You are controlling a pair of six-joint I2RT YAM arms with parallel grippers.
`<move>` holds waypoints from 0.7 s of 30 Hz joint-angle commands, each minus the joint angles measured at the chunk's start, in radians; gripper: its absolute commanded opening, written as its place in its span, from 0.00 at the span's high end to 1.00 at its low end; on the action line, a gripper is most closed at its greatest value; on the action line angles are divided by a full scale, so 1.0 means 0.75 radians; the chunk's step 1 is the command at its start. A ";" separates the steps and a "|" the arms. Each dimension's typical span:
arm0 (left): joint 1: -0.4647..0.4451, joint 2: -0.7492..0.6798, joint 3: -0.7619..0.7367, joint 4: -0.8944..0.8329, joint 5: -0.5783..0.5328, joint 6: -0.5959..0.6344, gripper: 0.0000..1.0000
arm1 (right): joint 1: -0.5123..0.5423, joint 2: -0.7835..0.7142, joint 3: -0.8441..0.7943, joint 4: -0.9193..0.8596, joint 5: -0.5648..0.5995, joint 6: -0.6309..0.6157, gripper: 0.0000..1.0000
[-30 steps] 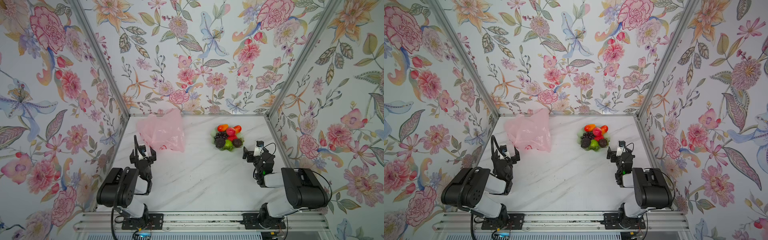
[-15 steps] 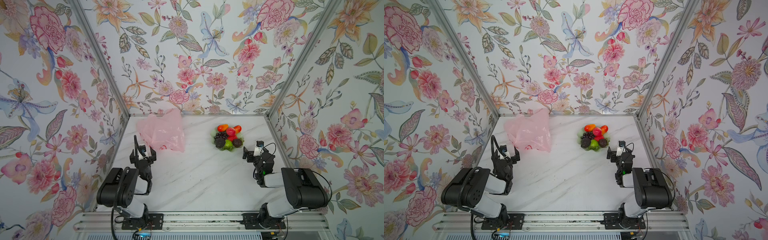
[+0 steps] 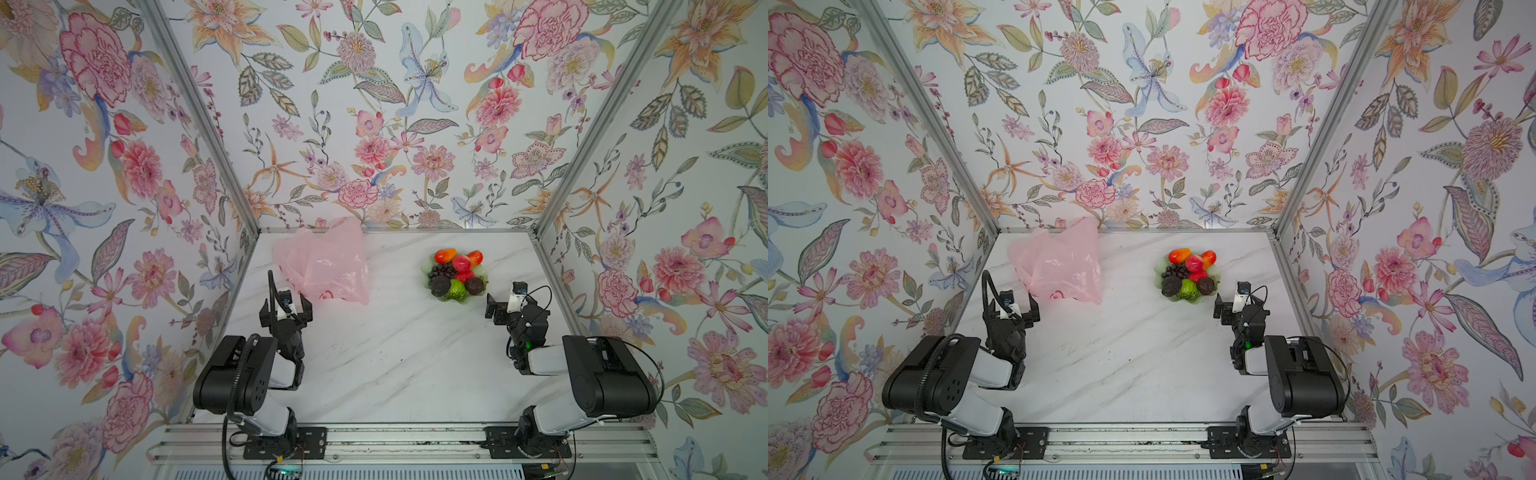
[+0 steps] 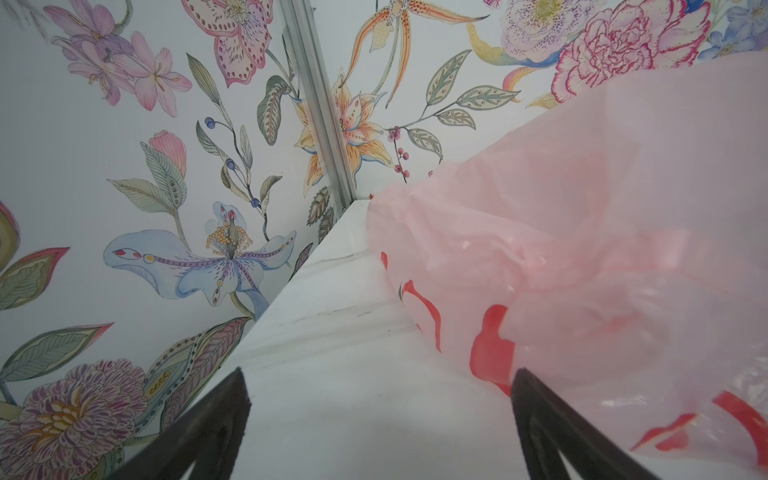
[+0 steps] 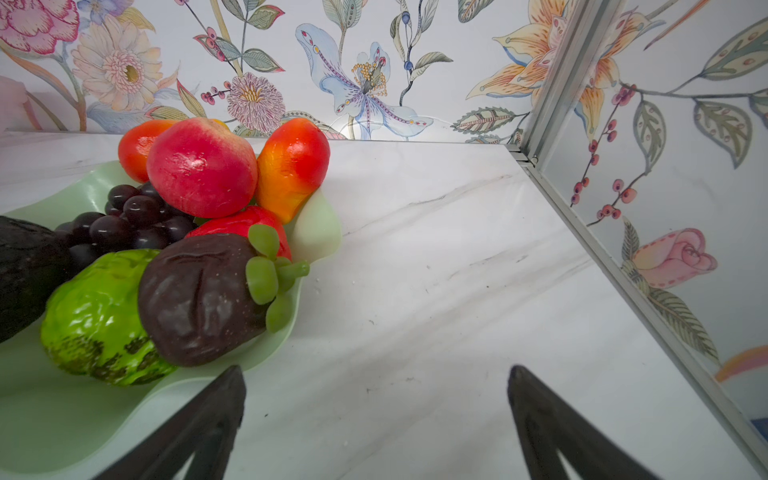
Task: Place the fruits into the plastic bag
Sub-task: 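Move the left gripper toward the pink bag while the right approaches the fruit plate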
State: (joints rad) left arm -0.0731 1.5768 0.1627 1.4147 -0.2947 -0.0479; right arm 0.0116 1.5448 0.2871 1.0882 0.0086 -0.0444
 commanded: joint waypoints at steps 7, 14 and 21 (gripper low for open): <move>-0.006 -0.315 0.016 -0.233 -0.097 -0.030 0.01 | -0.015 -0.247 0.231 -0.560 0.211 0.137 0.01; 0.013 -0.608 0.619 -1.495 -0.201 -0.490 0.01 | -0.239 -0.247 0.750 -1.487 -0.104 0.771 0.01; 0.024 -0.190 1.441 -2.230 0.033 -0.611 0.01 | -0.055 -0.190 0.962 -1.629 -0.294 0.754 0.01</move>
State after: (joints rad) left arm -0.0631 1.2888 1.0538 0.1303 -0.3737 -0.4381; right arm -0.0868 1.3693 0.9630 0.0174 -0.1028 0.4751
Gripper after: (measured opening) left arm 0.994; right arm 0.988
